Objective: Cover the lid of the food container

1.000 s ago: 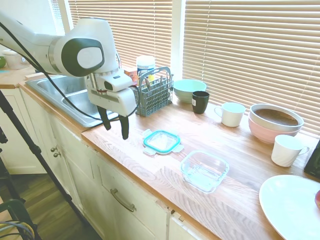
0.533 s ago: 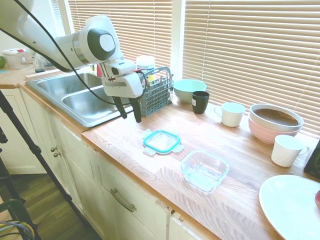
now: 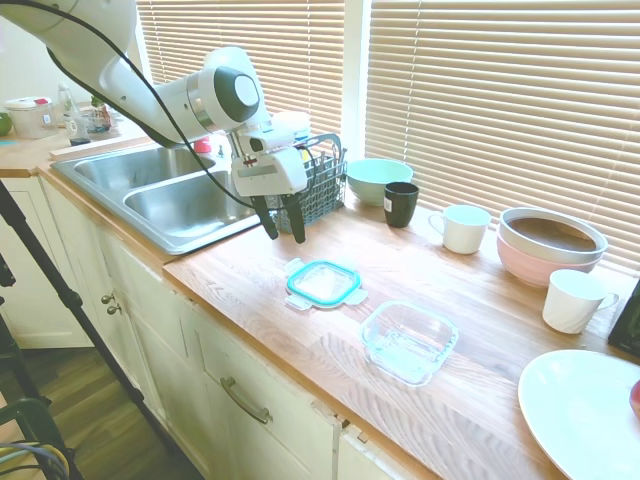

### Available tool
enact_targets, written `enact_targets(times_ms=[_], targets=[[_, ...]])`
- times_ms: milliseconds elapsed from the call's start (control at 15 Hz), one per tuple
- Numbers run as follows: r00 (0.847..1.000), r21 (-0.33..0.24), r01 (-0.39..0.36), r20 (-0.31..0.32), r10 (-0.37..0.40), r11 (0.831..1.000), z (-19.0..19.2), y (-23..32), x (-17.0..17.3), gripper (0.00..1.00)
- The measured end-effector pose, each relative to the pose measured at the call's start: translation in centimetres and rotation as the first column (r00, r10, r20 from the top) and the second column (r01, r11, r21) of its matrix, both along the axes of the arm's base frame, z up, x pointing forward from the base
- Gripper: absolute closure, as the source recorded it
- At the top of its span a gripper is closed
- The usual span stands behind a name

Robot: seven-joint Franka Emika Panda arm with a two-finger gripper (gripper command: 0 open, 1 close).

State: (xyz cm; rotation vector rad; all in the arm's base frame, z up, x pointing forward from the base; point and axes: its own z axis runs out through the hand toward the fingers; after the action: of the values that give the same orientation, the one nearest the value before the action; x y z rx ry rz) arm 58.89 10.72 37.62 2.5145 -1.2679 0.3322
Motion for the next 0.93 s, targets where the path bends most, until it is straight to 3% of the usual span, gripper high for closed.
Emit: enact_targets(times_ms=[467,933], targets=[[0.999,-0.018,0.013,-0.050,-0.014,1.000,-4.3,-1.0,0.9,0.00],[0.999,-0.109,-0.005,-0.039,0.001,0.994,-6.0,-0.9,1.0,0.00]])
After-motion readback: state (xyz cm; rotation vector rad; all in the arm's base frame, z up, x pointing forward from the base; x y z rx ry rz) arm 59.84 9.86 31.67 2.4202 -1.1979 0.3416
